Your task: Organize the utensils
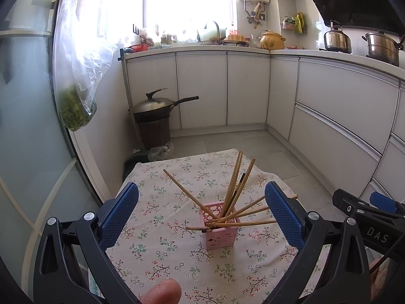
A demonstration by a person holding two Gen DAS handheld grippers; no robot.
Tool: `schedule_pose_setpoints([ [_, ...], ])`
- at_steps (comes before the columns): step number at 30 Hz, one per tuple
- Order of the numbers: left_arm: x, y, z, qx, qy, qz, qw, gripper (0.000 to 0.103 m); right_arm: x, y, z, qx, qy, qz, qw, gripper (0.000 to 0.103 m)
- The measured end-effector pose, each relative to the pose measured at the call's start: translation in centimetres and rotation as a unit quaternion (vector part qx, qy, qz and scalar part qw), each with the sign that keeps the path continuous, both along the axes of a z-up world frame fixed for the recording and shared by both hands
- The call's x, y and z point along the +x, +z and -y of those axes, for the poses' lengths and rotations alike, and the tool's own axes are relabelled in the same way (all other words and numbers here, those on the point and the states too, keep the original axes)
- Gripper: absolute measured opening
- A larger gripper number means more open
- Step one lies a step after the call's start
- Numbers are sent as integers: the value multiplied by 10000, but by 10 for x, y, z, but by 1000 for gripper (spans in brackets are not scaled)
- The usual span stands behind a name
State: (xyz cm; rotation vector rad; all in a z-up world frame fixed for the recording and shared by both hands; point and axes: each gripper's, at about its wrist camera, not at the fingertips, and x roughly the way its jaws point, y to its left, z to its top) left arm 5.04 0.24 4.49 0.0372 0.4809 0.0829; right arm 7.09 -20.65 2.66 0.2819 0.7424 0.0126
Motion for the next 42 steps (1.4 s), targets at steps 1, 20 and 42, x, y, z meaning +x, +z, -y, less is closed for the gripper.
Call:
schedule_pose_setpoints([
  [1,0,0,0,-3,-4,-4,10000,96,0,0,0,4,3,-4,10000,97],
  [20,2,-3,-2,24,69,-34,10000,96,1,-1,0,4,9,-21,10000,97],
  [42,3,-5,-3,73,33,-85,9999,96,1,-3,1,-3,17,-30,10000,97],
])
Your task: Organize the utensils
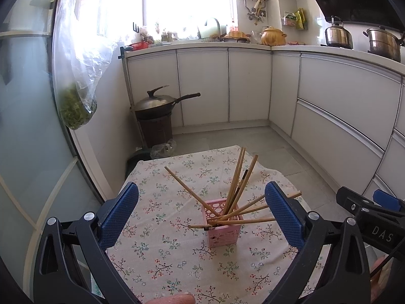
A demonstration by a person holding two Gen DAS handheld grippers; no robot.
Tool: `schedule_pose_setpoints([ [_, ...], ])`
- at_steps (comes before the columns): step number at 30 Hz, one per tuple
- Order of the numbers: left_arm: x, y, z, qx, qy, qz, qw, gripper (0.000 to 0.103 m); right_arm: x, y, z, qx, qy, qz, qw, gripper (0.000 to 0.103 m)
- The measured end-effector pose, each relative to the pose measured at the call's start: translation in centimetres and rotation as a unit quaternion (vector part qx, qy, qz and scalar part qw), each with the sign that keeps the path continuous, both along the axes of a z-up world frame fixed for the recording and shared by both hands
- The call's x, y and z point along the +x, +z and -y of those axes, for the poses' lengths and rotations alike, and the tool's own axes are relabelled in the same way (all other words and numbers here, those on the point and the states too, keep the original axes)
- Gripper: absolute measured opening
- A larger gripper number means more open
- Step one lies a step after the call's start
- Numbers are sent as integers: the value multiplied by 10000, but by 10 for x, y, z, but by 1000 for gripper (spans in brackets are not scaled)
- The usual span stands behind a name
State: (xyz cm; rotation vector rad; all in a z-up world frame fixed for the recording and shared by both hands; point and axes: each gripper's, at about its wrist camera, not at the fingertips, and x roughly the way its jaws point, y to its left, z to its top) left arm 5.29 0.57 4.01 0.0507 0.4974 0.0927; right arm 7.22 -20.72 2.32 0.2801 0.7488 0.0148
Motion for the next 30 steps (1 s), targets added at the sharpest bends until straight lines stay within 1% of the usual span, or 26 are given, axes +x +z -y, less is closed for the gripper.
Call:
schedule_pose_setpoints([
  [5,1,-1,0,41,51,-24,10000,96,0,0,0,6,-2,-8,10000,97],
  [9,2,1,-3,-36,114,-29,9999,96,0,-1,0,8,-3,-9,10000,97],
  [11,2,1,-3,-55,71,-44,9999,96,0,-1,0,1,0,-9,10000,97],
  [15,-3,4,5,143,71,175,9997,95,0,-1,-1,4,-3,-17,10000,97],
  [20,-5,6,3,78,-13,269,9996,91,0,-1,-1,6,-3,-18,10000,97],
  [22,-5,5,4,86,-33,242,9997,91,-1,-1,-1,9,-4,-20,10000,97],
  [26,-2,4,7,72,-18,103,9999,96,-1,-1,-1,-10,-11,3,10000,97],
  [30,-3,4,6,66,19,111,9999,96,-1,-2,-2,2,-15,-11,10000,97],
])
